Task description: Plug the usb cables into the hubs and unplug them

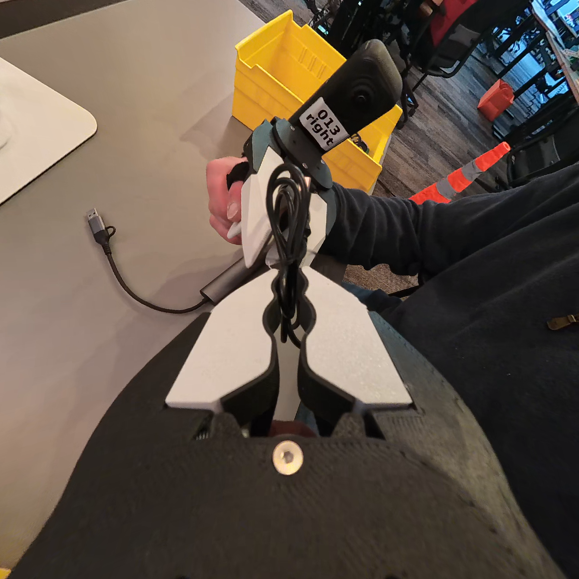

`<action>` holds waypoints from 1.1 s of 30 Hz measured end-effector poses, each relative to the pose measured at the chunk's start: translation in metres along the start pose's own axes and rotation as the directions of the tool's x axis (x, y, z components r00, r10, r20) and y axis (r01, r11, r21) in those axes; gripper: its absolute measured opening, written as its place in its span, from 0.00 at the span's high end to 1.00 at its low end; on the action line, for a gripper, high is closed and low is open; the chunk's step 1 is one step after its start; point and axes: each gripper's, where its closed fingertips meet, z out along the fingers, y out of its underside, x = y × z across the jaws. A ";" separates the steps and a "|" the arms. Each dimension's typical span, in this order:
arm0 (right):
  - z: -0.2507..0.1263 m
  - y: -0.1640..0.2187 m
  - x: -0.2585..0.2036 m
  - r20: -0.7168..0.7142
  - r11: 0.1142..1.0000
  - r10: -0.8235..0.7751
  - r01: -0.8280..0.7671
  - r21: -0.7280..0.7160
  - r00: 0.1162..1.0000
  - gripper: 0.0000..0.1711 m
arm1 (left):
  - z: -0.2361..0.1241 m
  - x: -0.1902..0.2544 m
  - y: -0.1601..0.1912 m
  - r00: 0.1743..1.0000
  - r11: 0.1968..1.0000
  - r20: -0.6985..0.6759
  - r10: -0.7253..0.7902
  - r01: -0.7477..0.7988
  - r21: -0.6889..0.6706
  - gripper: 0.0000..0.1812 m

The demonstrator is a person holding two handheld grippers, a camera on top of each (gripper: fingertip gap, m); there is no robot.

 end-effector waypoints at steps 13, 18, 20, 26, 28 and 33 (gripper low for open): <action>-0.008 0.010 0.000 0.025 0.997 0.065 -0.064 -0.042 0.998 0.92 | -0.002 -0.003 0.002 0.998 0.999 0.040 0.050 -0.049 -0.020 0.96; -0.013 0.060 0.003 -0.001 0.944 0.129 -0.124 -0.306 0.992 0.88 | -0.018 -0.019 0.018 0.989 0.999 0.141 0.042 -0.040 -0.015 0.96; -0.011 0.092 -0.002 0.011 0.875 0.131 -0.110 -0.472 0.991 0.84 | -0.023 -0.026 0.030 0.983 0.999 0.182 0.038 -0.033 -0.029 0.96; -0.005 0.161 -0.018 0.008 0.669 0.141 -0.089 -0.738 0.990 0.87 | -0.034 -0.041 0.056 0.965 0.999 0.259 0.027 -0.018 -0.035 0.96; -0.001 0.172 -0.016 -0.006 0.636 0.131 -0.089 -0.767 0.991 0.87 | -0.037 -0.044 0.060 0.962 0.999 0.271 0.032 -0.023 -0.036 0.96; 0.010 0.191 -0.008 -0.002 0.573 0.107 -0.063 -0.817 0.994 0.88 | -0.042 -0.047 0.066 0.960 0.999 0.278 0.042 -0.032 -0.040 0.96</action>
